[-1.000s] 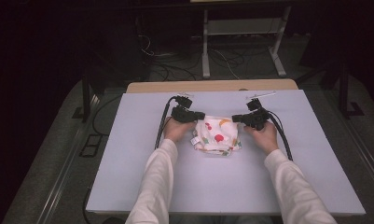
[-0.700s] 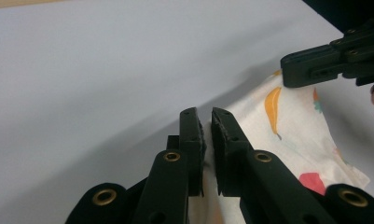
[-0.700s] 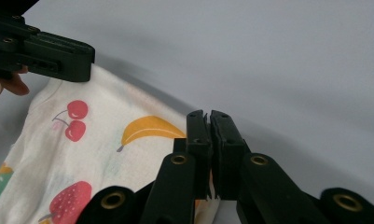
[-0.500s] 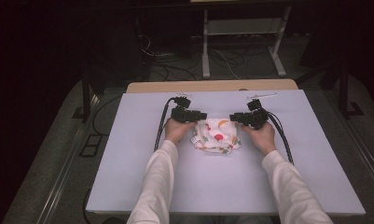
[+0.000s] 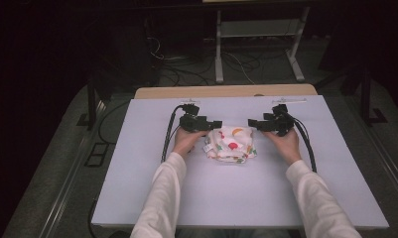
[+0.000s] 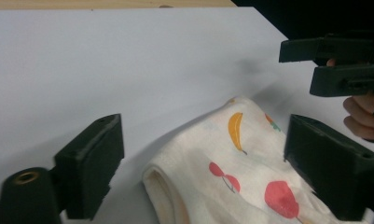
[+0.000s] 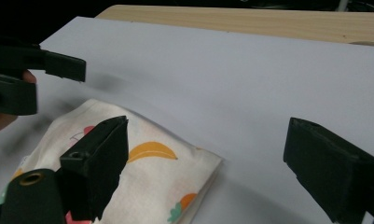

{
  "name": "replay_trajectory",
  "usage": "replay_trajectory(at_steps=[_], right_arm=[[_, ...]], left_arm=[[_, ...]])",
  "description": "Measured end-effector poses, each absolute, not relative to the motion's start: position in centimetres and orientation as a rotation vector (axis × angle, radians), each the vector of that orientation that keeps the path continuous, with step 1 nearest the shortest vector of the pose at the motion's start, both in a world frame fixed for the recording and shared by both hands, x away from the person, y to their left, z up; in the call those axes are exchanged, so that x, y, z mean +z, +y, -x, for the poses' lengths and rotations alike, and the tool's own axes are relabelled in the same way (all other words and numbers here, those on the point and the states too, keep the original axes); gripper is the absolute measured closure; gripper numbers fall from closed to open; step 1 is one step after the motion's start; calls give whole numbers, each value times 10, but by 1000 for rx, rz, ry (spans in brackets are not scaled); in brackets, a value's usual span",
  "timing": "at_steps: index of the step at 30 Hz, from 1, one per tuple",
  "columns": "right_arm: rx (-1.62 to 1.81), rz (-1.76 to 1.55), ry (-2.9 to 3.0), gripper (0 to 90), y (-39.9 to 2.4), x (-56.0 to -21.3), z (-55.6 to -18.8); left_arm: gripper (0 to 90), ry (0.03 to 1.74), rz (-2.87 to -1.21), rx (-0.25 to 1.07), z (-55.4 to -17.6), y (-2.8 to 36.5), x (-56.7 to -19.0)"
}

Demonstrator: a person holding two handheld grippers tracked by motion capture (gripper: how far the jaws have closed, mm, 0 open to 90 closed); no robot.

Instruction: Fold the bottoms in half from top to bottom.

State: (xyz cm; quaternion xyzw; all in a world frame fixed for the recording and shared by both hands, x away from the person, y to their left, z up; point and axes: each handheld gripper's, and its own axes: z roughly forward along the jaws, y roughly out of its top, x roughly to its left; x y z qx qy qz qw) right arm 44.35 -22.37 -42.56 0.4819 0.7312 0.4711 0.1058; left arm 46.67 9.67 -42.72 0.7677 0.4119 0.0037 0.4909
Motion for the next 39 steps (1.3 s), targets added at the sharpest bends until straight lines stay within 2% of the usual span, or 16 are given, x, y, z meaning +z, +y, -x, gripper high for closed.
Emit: replay_trajectory(at_steps=[2, 4, 7, 14, 39], right_arm=[[1384, -1425, 2155, 94, -226, -425, -442], [1384, -1428, 2178, 36, -228, -425, -441], [1381, -1431, 2208, 0, -232, -423, -439], [1396, -1414, 2223, 0, -240, -419, -428], [1403, -1383, 2239, 0, -258, -412, -393]], left_arm=[[23, 994, -1872, 22, -465, 96, -423], [0, 981, -1873, 21, -463, 97, -420], [0, 969, -1879, 44, -459, 101, -415], [0, 972, -1888, 106, -450, 112, -407], [0, 973, -1913, 161, -416, 149, -396]])
